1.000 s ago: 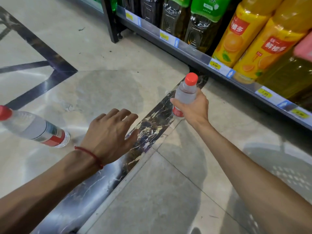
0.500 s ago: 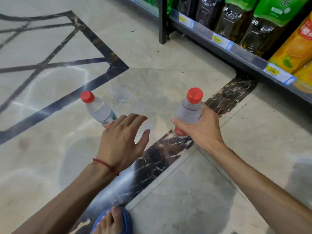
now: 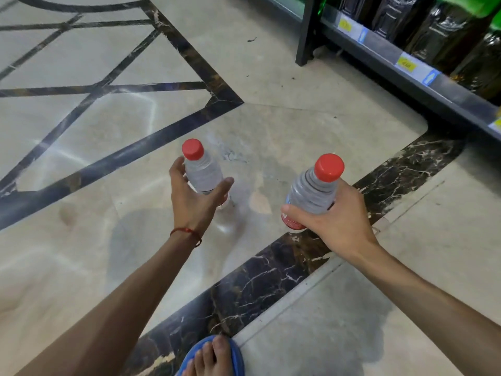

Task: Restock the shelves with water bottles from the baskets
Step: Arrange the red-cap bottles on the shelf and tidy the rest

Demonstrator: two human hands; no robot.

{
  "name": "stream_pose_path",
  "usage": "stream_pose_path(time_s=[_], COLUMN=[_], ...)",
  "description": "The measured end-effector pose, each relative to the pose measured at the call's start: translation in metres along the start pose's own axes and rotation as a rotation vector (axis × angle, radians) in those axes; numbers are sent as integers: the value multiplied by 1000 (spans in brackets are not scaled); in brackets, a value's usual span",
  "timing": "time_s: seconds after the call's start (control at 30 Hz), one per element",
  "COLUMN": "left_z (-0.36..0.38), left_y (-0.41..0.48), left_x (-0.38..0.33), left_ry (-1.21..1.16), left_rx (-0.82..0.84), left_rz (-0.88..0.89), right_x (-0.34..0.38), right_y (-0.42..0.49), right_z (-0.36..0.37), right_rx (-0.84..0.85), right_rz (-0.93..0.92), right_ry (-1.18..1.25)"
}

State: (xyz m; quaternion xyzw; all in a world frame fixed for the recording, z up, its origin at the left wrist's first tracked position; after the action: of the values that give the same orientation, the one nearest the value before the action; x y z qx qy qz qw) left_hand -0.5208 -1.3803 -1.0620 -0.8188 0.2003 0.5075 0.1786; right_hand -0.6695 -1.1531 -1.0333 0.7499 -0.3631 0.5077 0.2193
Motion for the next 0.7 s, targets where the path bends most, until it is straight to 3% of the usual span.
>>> stream_pose_path(time_s=[0.23,0.53,0.7], left_z=[4,17,18], left_y=[6,-53,-69], left_x=[-2,-30,-105], left_ry=[134,117,128], left_rx=[-28,254,326], left_rz=[88,231,283], right_x=[-16,-17,22], right_y=[-8,-17,-28], right_z=[6,-21,-74], right_rx=[13,-40,-104], right_rz=[63,42,119], right_ry=[9,5,67])
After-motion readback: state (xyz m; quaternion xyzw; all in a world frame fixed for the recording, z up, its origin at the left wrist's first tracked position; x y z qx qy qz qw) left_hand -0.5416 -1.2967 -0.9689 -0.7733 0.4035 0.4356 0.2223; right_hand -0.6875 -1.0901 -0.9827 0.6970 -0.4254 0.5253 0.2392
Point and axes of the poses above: each hand's wrist, its own y-axis towards the middle knuckle, its own z-axis out of the palm, x = y × z, the point moved 5 cm from there along y, towards the middle knuckle, and after that the axes turned 3 degrees about x, right-handed, at the moved point
